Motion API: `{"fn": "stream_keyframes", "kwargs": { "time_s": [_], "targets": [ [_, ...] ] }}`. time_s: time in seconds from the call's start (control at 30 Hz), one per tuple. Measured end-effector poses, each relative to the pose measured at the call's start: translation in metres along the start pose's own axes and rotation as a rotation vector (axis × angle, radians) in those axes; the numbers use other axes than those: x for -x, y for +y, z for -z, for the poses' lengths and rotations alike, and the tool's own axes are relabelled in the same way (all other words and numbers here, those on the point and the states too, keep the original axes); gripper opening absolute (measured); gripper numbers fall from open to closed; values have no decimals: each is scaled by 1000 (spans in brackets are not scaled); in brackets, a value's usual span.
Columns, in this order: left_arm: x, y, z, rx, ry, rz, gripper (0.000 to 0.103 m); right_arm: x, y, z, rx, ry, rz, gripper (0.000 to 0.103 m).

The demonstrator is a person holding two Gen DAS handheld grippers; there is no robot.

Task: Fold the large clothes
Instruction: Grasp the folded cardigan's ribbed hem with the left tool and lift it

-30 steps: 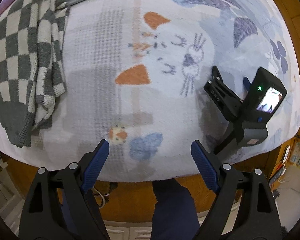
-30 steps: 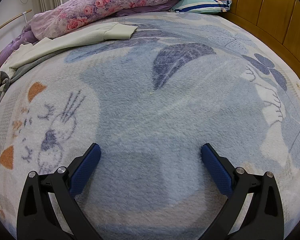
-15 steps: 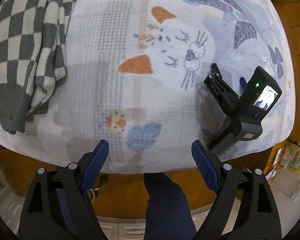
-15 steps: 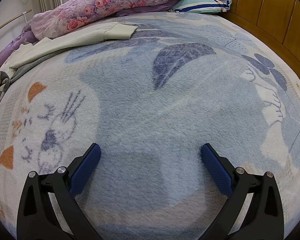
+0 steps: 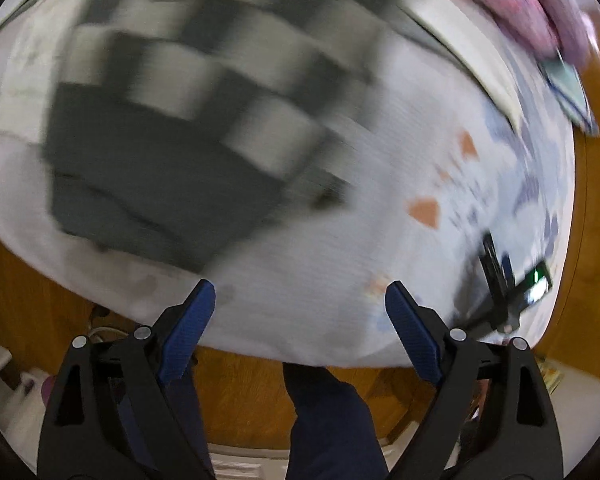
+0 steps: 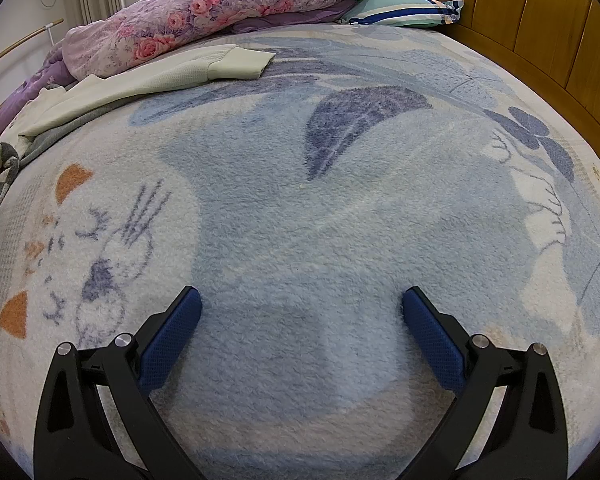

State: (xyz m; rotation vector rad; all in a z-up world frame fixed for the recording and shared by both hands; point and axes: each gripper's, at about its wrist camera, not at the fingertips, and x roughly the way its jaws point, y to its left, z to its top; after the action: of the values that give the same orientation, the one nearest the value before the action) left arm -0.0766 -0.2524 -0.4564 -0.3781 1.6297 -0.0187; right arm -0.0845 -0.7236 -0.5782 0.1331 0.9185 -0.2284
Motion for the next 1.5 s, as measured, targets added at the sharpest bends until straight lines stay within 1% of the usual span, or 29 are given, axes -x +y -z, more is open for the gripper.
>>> {"fn": "stream_keyframes", "kwargs": {
  "time_s": [0.13,0.23,0.3,0.37,0.43,0.47,0.5,0.53,0.57,0.6,0.67,0.7,0.73,0.77,0.8,0.87,0.9,0.93,0.97,1.03,1.07,1.1,1.2,1.27,1.33,1.43,1.5],
  "targets": [
    [26,85,-34,80,-50,-15,89,0,0,0,0,0,0,97],
    [35,134,-57,122,-83,-29,89,0,0,1,0,0,0,97],
    [34,156,-72,134,-91,-20,89,-2,-1,-1,-4,9,-6,97],
    [29,173,-85,139,-92,-7,89,0,1,0,1,1,1,97],
    [20,187,-100,142,-87,23,89,-5,-1,-9,4,15,16,97],
    [17,190,-105,143,-82,30,89,-7,0,-14,-12,46,33,97],
    [13,194,-110,145,-80,42,89,-6,3,-19,-43,98,69,97],
    [11,195,-113,142,-77,59,89,-6,8,-24,-83,172,100,97],
    [6,196,-119,132,-62,84,89,-7,14,-30,-122,277,95,97],
    [2,196,-122,121,-43,95,89,-3,22,-35,-158,315,69,97],
    [-8,199,-132,76,1,118,89,29,51,-48,-256,247,-110,96],
    [-13,196,-135,59,18,130,89,40,66,-50,-283,242,-161,96],
    [-18,195,-138,38,42,140,90,53,90,-52,-316,248,-252,97],
    [-22,194,-141,22,56,143,91,65,118,-51,-330,264,-342,96],
    [-25,193,-144,1,69,147,91,72,137,-49,-338,277,-387,96],
    [-33,192,-149,-49,89,148,92,87,188,-35,-401,319,-536,96],
    [-38,192,-152,-63,109,151,93,90,205,-28,-424,330,-565,96],
    [-40,193,-155,-67,122,154,93,93,227,-16,-461,348,-586,96],
    [-44,191,-157,-74,140,158,93,93,239,-7,-480,366,-603,96],
    [-46,187,-163,-90,161,146,93,87,264,13,-541,399,-572,96],
    [-48,184,-168,-99,163,138,93,81,272,23,-592,417,-582,96],
    [-48,181,-171,-116,165,127,93,77,276,30,-626,431,-593,96],
    [-48,175,-174,-137,165,117,93,56,290,41,-716,459,-680,97],
    [-49,175,-175,-127,174,122,93,43,296,44,-736,461,-695,96],
    [-52,171,-174,-125,178,121,93,31,302,50,-737,482,-674,97],
    [-52,166,-174,-138,178,109,93,25,306,54,-758,462,-654,97],
    [-45,168,-169,-137,176,114,93,26,308,54,-764,468,-651,97]
  ]
}}
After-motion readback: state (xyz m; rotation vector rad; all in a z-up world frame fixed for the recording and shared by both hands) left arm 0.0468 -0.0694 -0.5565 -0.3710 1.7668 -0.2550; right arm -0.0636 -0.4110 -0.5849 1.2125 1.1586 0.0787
